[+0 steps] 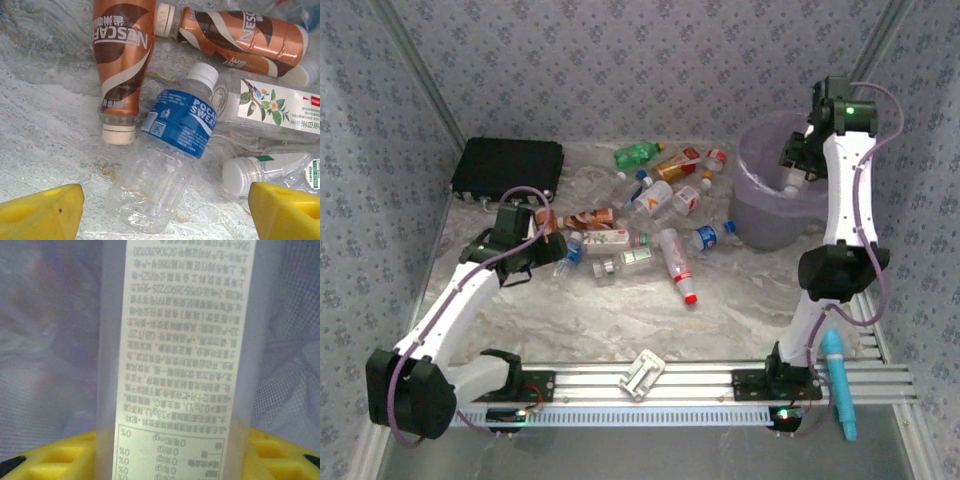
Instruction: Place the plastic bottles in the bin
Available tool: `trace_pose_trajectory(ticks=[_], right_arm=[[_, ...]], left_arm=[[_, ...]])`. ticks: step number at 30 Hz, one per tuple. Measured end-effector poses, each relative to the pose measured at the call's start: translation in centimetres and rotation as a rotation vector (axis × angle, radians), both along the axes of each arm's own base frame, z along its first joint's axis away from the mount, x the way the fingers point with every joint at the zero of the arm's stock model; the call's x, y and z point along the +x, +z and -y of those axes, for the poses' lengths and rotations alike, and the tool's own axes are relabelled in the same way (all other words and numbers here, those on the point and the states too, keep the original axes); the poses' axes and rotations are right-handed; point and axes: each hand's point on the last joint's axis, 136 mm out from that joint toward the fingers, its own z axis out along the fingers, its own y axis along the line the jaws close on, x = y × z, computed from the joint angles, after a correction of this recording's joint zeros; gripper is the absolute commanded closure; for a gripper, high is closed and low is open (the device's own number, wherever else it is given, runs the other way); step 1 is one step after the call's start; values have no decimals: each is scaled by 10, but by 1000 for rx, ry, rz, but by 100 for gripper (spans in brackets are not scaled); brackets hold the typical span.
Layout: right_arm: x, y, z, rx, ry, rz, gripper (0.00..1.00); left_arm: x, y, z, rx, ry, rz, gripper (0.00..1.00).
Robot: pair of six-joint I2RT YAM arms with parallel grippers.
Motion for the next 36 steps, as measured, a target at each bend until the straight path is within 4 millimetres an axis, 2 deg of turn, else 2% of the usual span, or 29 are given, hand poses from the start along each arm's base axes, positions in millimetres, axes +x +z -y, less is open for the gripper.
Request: trace_pose_trajectory(ticks=[4,8,11,14,17,24,27,32,36], right_arm=[[7,13,4,-21,-5,46,77],[34,2,7,-24,0,46,78],[54,-22,9,-22,8,8,77],[60,-55,8,-11,14,-76,77],[55,-83,6,3,25,-161,77],[43,-117,2,28,54,-270,74],[40,-131,1,38,59,-305,67],[37,-149,2,45,56,-341,35],[39,-148,5,41,59,-331,22]], left_arm=[[1,-7,0,23,-22,-31,14],[3,-7,1,37,-42,-29,15],[6,-7,1,49,-59,-29,16],[8,-9,2,60,-72,-38,21],[9,-15,3,68,-79,-57,23],[6,-29,11,83,-104,-103,23],[6,-34,14,86,-106,-110,19],[0,-50,14,115,-108,-145,15],[-4,-61,12,137,-108,-174,13]])
